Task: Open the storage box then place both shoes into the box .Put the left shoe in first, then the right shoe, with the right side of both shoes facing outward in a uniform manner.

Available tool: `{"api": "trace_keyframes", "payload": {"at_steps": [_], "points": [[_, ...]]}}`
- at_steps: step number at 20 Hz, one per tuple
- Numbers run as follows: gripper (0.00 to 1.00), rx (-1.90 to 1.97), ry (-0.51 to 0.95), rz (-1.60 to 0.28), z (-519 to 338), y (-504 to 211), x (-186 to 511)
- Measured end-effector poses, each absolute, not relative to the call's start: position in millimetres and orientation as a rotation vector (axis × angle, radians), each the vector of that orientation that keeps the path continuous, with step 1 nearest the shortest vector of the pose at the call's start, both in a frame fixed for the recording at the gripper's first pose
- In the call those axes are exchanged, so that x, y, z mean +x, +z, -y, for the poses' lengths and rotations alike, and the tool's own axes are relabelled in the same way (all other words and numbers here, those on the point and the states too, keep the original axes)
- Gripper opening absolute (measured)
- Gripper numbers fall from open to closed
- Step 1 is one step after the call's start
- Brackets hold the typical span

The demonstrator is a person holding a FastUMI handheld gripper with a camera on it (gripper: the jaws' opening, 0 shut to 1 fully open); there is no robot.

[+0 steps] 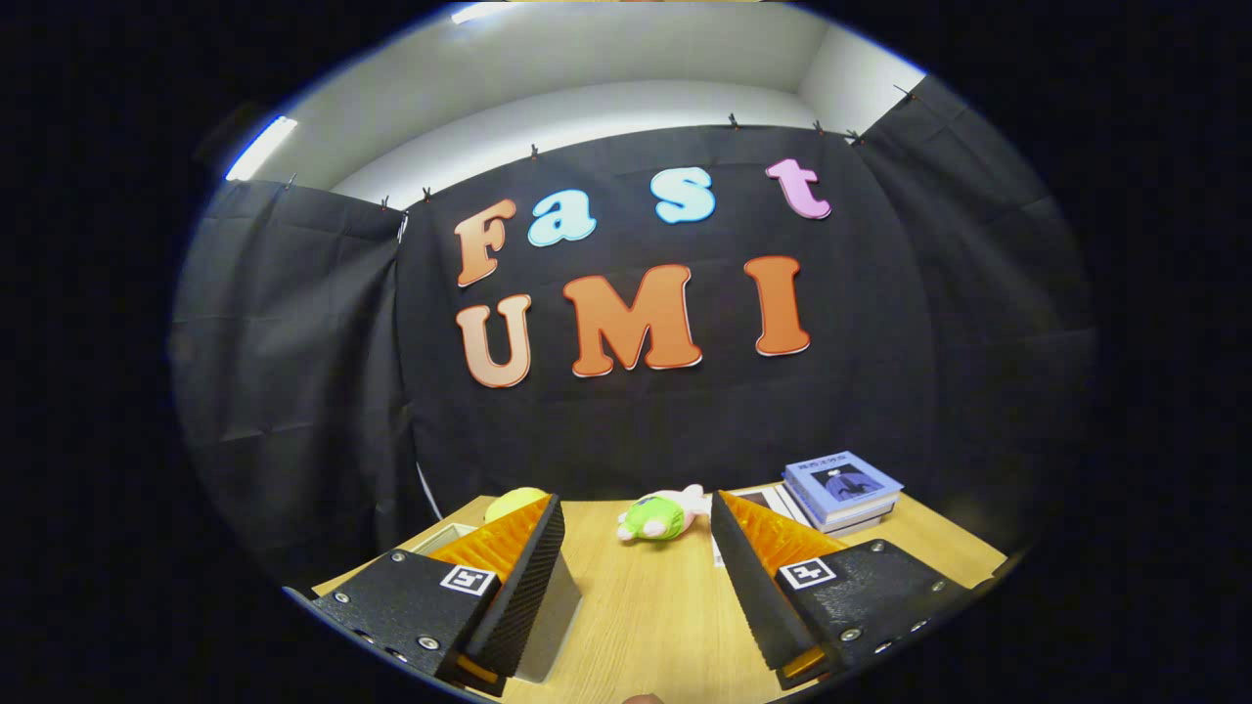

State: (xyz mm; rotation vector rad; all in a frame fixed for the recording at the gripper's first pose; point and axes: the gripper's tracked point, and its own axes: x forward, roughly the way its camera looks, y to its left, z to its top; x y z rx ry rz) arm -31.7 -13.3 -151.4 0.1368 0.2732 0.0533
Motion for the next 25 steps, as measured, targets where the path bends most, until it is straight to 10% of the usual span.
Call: {"api": "trace_keyframes", "payload": {"at_steps": [25], "points": [[0.92, -0.021, 0.001, -0.066, 75.1, -97.1, -74.5]]}}
